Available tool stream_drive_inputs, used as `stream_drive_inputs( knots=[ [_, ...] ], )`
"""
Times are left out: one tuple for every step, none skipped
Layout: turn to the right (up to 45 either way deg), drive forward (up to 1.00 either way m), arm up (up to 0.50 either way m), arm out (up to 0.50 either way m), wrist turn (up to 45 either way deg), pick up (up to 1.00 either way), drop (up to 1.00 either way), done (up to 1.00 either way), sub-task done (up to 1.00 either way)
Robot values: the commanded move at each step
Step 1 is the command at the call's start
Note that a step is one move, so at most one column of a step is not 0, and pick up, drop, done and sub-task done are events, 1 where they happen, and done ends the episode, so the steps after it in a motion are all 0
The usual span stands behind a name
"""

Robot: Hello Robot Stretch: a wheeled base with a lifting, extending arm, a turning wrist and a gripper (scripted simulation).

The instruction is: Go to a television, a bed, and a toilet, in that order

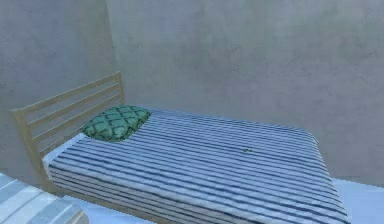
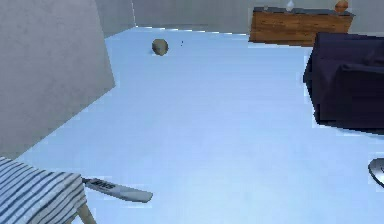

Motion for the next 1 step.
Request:
stream_drive_inputs(
  knots=[
    [0.0,0.0,0.0,0.0,0.0,0.0,0.0,0.0,1.0]
  ],
)
